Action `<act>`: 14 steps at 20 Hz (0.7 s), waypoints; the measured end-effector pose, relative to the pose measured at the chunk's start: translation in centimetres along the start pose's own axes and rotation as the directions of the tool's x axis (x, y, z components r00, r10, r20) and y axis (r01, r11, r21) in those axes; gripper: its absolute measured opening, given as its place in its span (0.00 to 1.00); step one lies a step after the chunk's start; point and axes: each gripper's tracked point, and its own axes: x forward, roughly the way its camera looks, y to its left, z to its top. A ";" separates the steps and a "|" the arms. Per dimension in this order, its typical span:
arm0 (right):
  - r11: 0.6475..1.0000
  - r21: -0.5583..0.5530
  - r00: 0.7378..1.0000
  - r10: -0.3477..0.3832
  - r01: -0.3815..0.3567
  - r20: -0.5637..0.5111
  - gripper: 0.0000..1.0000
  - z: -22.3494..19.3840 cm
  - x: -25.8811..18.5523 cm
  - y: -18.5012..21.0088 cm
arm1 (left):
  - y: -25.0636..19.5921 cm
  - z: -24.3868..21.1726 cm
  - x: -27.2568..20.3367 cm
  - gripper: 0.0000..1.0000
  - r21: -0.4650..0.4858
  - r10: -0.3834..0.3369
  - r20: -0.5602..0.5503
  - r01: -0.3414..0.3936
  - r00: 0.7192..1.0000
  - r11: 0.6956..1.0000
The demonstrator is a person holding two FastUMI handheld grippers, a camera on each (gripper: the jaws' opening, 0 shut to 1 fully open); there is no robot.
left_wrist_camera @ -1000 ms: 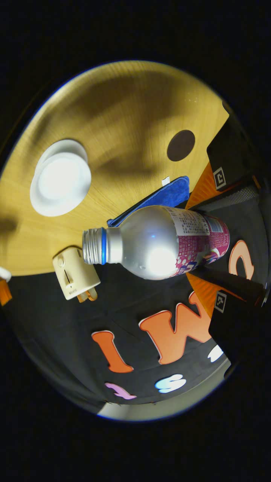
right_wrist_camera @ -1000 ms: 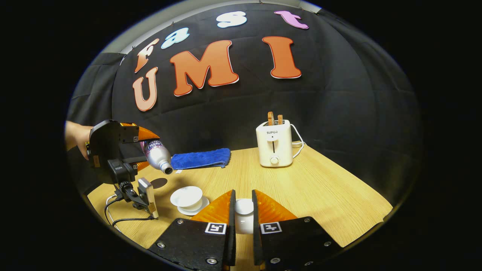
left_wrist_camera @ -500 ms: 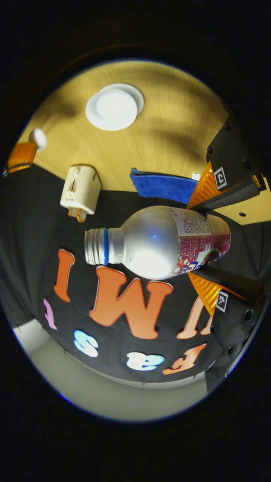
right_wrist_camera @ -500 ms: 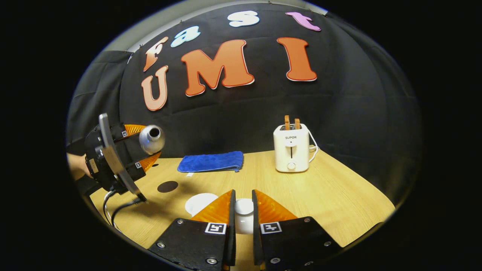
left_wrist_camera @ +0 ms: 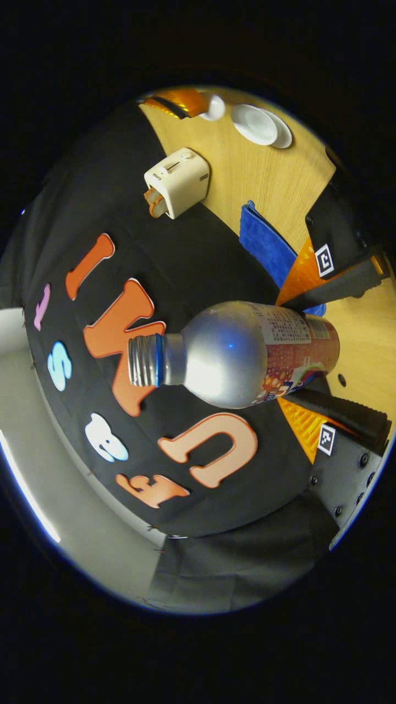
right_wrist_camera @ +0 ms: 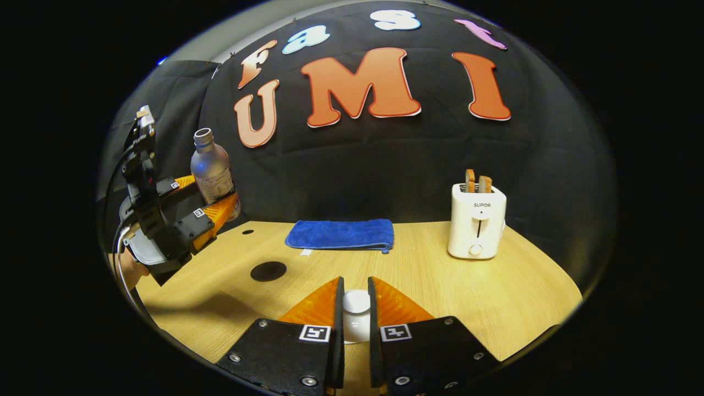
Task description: Open the teacup lid with one hand, grasp the water bottle and pour water into the teacup with the other hand; after pouring, place the water bottle on the coaster and then close the teacup lid.
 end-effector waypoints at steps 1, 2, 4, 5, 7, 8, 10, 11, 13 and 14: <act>1.000 0.000 1.000 0.011 -0.011 -0.006 0.19 -0.2 0.5 0.4 | 0.0 -0.8 0.4 0.82 -0.077 0.001 -0.033 -0.003 0.999 0.997; 1.000 0.002 1.000 0.021 -0.021 -0.008 0.18 -0.3 0.9 0.8 | -0.4 -1.7 1.2 0.81 -0.146 -0.012 -0.068 0.002 0.998 0.989; 1.000 -0.006 1.000 0.028 -0.028 -0.014 0.19 -0.5 1.9 1.4 | -1.4 -3.6 2.0 0.80 -0.233 -0.023 -0.114 -0.004 0.993 0.973; 1.000 -0.017 0.999 0.026 -0.027 -0.020 0.19 -0.8 2.3 1.4 | -1.7 -4.4 1.9 0.80 -0.254 -0.026 -0.131 -0.009 0.991 0.967; 0.999 -0.044 0.999 0.021 -0.022 -0.042 0.19 -1.7 3.1 1.5 | -2.1 -4.8 1.5 0.80 -0.291 -0.042 -0.148 -0.003 0.988 0.957; 0.998 -0.053 0.998 0.019 -0.022 -0.058 0.19 -2.3 3.4 1.5 | -2.2 -4.9 1.6 0.82 -0.303 -0.043 -0.150 -0.004 0.988 0.953; 0.998 -0.065 0.997 0.017 -0.023 -0.079 0.19 -3.3 3.8 1.7 | -2.1 -5.1 1.6 0.80 -0.315 -0.042 -0.155 -0.009 0.987 0.949; 0.997 -0.070 0.996 0.019 -0.025 -0.086 0.19 -3.6 4.1 1.8 | -2.3 -5.2 1.6 0.82 -0.320 -0.043 -0.157 -0.010 0.987 0.947; 0.996 -0.081 0.995 0.019 -0.027 -0.095 0.19 -4.2 4.4 2.1 | -2.4 -5.4 1.6 0.82 -0.327 -0.048 -0.168 -0.009 0.985 0.945; 0.996 -0.089 0.995 0.015 -0.024 -0.100 0.19 -4.5 4.4 2.1 | -2.3 -5.5 1.6 0.82 -0.331 -0.048 -0.173 -0.012 0.984 0.944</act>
